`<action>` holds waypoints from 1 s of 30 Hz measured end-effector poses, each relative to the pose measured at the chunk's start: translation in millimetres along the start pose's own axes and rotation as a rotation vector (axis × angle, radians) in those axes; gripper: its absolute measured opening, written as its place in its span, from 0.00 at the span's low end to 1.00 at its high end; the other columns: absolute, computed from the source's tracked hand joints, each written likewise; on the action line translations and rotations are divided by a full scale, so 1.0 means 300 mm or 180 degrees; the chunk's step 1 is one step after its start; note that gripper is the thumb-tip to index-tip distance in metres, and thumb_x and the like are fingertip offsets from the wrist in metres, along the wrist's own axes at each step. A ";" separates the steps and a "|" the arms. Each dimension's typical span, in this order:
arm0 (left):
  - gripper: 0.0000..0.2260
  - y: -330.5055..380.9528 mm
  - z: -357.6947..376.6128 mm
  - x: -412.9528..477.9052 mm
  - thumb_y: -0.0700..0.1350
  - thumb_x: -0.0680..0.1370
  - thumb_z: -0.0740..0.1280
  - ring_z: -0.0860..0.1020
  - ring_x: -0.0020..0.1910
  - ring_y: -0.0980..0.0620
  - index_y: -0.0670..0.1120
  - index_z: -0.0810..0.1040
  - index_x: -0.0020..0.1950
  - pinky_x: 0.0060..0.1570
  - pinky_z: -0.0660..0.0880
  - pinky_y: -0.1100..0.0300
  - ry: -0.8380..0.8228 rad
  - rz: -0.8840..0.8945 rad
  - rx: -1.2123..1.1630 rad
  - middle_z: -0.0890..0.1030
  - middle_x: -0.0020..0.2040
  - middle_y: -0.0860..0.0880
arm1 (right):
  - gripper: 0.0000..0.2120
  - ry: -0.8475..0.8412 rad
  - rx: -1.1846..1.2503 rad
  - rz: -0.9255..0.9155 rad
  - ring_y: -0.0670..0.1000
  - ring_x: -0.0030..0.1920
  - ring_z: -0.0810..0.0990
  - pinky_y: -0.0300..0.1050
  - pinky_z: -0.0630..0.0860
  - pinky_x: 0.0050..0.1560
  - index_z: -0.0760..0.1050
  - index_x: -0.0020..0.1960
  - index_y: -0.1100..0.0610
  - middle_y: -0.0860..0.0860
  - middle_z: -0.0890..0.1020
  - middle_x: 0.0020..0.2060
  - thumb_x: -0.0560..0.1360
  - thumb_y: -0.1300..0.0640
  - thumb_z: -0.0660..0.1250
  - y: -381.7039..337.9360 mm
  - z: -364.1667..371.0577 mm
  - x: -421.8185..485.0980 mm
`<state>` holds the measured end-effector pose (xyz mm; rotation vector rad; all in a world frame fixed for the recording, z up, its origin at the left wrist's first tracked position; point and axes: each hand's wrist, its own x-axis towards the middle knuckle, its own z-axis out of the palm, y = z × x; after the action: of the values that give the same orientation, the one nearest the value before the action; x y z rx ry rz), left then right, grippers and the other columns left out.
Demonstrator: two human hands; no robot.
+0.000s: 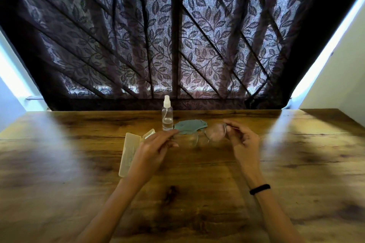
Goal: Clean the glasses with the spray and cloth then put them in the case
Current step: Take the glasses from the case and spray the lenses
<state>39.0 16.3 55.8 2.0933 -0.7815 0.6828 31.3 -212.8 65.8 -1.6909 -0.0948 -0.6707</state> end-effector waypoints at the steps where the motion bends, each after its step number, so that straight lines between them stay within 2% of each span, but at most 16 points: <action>1: 0.15 -0.007 -0.005 0.016 0.35 0.73 0.64 0.78 0.47 0.59 0.40 0.74 0.60 0.52 0.76 0.66 0.0090 0.0029 0.0049 0.81 0.49 0.46 | 0.13 0.0008 0.0080 0.0001 0.37 0.41 0.80 0.29 0.77 0.42 0.76 0.53 0.56 0.49 0.81 0.44 0.73 0.70 0.63 -0.003 0.010 0.017; 4: 0.18 -0.031 -0.018 0.051 0.29 0.70 0.65 0.77 0.44 0.57 0.37 0.74 0.59 0.47 0.75 0.71 0.0222 0.0154 0.0243 0.81 0.44 0.43 | 0.12 -0.0019 0.0270 0.0006 0.40 0.38 0.81 0.31 0.78 0.41 0.77 0.51 0.56 0.48 0.82 0.40 0.73 0.69 0.64 -0.010 0.039 0.060; 6: 0.16 -0.047 -0.031 0.075 0.30 0.71 0.65 0.78 0.40 0.57 0.36 0.76 0.58 0.39 0.78 0.65 0.0296 0.0084 0.0371 0.82 0.42 0.42 | 0.11 -0.0032 0.0338 -0.0052 0.41 0.36 0.81 0.31 0.78 0.39 0.78 0.50 0.56 0.48 0.82 0.38 0.72 0.68 0.65 -0.012 0.059 0.088; 8: 0.12 -0.059 -0.043 0.095 0.34 0.72 0.65 0.80 0.38 0.53 0.37 0.78 0.54 0.38 0.79 0.62 0.0485 -0.0091 0.0435 0.83 0.42 0.43 | 0.11 -0.0089 0.0432 -0.0036 0.42 0.33 0.80 0.32 0.78 0.37 0.79 0.48 0.53 0.46 0.82 0.34 0.72 0.67 0.66 -0.015 0.076 0.110; 12: 0.10 -0.080 -0.064 0.112 0.29 0.68 0.66 0.77 0.42 0.60 0.33 0.80 0.47 0.46 0.71 0.79 0.0935 -0.0364 0.0464 0.83 0.39 0.40 | 0.08 -0.0319 0.0549 0.0099 0.43 0.26 0.75 0.32 0.72 0.26 0.80 0.45 0.50 0.44 0.82 0.29 0.69 0.60 0.68 -0.019 0.113 0.146; 15: 0.11 -0.099 -0.081 0.099 0.27 0.67 0.68 0.74 0.44 0.64 0.33 0.80 0.48 0.44 0.68 0.82 0.1112 -0.0548 0.0472 0.82 0.39 0.41 | 0.07 -0.0480 0.0645 0.0208 0.42 0.25 0.73 0.31 0.69 0.24 0.81 0.45 0.54 0.45 0.82 0.28 0.68 0.54 0.67 -0.009 0.149 0.172; 17: 0.10 -0.111 -0.097 0.089 0.29 0.68 0.68 0.75 0.42 0.68 0.33 0.80 0.48 0.43 0.69 0.82 0.1232 -0.0613 0.0400 0.81 0.40 0.45 | 0.09 -0.0545 0.0631 0.0269 0.41 0.28 0.75 0.31 0.70 0.25 0.80 0.46 0.57 0.47 0.82 0.32 0.70 0.54 0.66 0.009 0.179 0.193; 20: 0.10 -0.131 -0.121 0.083 0.29 0.68 0.67 0.73 0.45 0.76 0.32 0.79 0.48 0.44 0.68 0.82 0.1458 -0.0655 0.0349 0.77 0.42 0.49 | 0.06 -0.0729 0.0464 0.0488 0.41 0.32 0.77 0.30 0.72 0.29 0.79 0.49 0.58 0.51 0.82 0.37 0.73 0.61 0.66 0.061 0.234 0.231; 24: 0.11 -0.157 -0.144 0.077 0.26 0.68 0.68 0.73 0.46 0.78 0.31 0.79 0.49 0.45 0.67 0.82 0.1564 -0.0741 0.0395 0.77 0.43 0.48 | 0.10 -0.1064 0.0076 0.0696 0.44 0.39 0.78 0.31 0.75 0.35 0.78 0.54 0.64 0.49 0.80 0.39 0.73 0.65 0.66 0.148 0.328 0.263; 27: 0.11 -0.174 -0.155 0.076 0.26 0.68 0.68 0.73 0.46 0.77 0.31 0.79 0.49 0.45 0.68 0.81 0.1604 -0.0795 0.0438 0.77 0.44 0.48 | 0.13 -0.1233 -0.0005 0.0878 0.52 0.47 0.80 0.39 0.77 0.48 0.76 0.54 0.63 0.58 0.82 0.46 0.70 0.63 0.70 0.193 0.403 0.279; 30: 0.11 -0.180 -0.162 0.078 0.26 0.68 0.68 0.73 0.46 0.77 0.31 0.79 0.50 0.45 0.69 0.81 0.1664 -0.0825 0.0465 0.77 0.44 0.48 | 0.14 -0.1428 0.0062 0.1000 0.49 0.47 0.81 0.36 0.78 0.48 0.76 0.53 0.60 0.60 0.82 0.50 0.68 0.60 0.73 0.212 0.464 0.281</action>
<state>83.5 76.0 72.5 1.9613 -0.1709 1.1014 179.9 -124.9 39.4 -1.7630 -0.1475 -0.0505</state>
